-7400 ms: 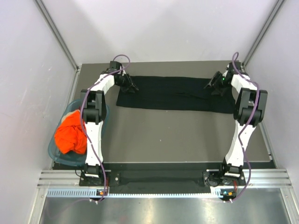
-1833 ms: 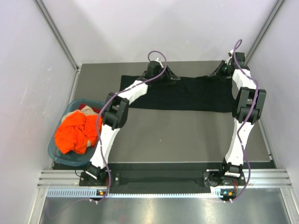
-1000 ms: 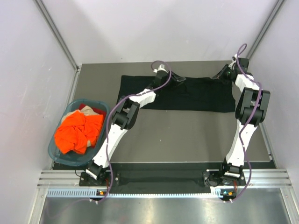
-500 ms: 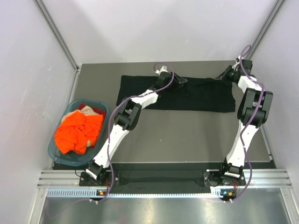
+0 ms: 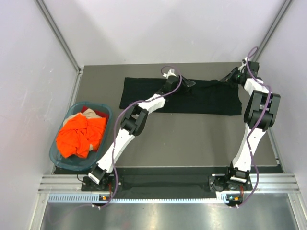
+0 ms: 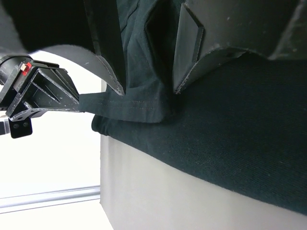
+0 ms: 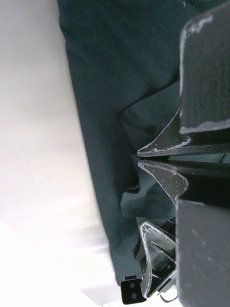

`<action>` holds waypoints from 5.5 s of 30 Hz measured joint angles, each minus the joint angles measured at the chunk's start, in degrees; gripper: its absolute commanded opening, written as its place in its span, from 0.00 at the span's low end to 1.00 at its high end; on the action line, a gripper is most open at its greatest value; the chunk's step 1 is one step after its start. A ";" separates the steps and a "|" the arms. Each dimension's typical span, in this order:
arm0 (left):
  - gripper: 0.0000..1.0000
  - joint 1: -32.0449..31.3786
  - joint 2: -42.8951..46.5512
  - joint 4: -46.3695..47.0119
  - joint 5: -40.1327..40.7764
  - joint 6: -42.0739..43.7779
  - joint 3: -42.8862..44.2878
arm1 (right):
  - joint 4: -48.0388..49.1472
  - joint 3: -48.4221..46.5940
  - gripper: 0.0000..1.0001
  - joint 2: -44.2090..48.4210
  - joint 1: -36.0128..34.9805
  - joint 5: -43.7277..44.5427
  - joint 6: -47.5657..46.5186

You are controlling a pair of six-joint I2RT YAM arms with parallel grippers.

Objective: Fold and stack the t-shirts
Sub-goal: Fold the tshirt

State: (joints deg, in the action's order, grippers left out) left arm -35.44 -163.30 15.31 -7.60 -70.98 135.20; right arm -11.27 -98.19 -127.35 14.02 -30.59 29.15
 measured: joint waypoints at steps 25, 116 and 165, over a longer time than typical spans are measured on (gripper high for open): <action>0.13 -1.64 6.01 -2.36 -0.28 15.69 -7.45 | -3.02 0.39 0.06 1.97 1.99 -1.44 1.05; 0.51 -2.64 15.26 -9.99 -11.13 42.23 -16.68 | -8.52 -10.91 0.43 -10.08 3.72 -10.23 -9.14; 0.00 -2.71 12.74 -12.85 -10.93 39.34 -12.39 | -7.04 -7.78 0.00 -10.32 3.50 -8.07 -8.63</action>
State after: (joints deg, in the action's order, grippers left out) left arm -38.15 -150.56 2.46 -18.52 -31.64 122.80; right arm -18.31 -105.97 -137.67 17.52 -38.65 20.51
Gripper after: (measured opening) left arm 0.066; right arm 0.060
